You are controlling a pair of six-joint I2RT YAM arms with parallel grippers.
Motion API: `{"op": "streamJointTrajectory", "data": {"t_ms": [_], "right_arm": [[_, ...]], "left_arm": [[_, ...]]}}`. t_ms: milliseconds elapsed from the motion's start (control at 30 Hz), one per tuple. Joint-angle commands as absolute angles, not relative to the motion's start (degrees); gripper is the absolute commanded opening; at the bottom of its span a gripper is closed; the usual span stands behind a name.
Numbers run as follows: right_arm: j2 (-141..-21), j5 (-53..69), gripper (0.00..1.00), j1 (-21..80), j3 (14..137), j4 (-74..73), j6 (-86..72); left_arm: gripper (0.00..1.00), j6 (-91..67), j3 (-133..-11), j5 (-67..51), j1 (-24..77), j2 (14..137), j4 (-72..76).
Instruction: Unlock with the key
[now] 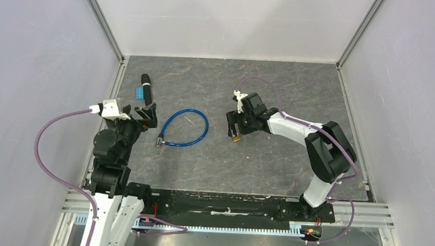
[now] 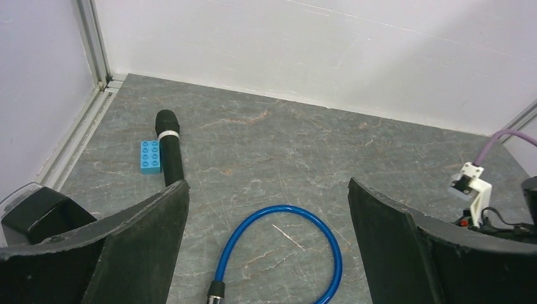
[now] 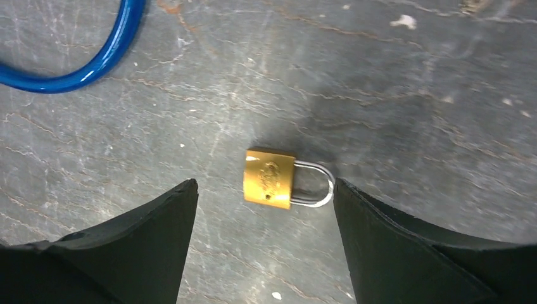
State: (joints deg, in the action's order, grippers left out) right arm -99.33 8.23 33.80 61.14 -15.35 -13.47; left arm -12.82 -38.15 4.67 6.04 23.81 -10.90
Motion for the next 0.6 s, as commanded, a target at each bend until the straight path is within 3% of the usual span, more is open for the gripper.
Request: {"op": "streamJointTrajectory", "data": {"t_ms": [0, 567], "right_arm": [[-102.09, 9.18, 0.8, 35.56, 65.19, -15.15, -12.71], [-108.56, 13.24, 0.75, 43.58, 71.48, -22.95, -0.48]], "left_arm": [[1.0, -13.89, -38.0, 5.84, 6.35, 23.23, -9.89], [0.99, -13.8, -38.04, 5.37, 6.37, 24.48, -9.85]]}}
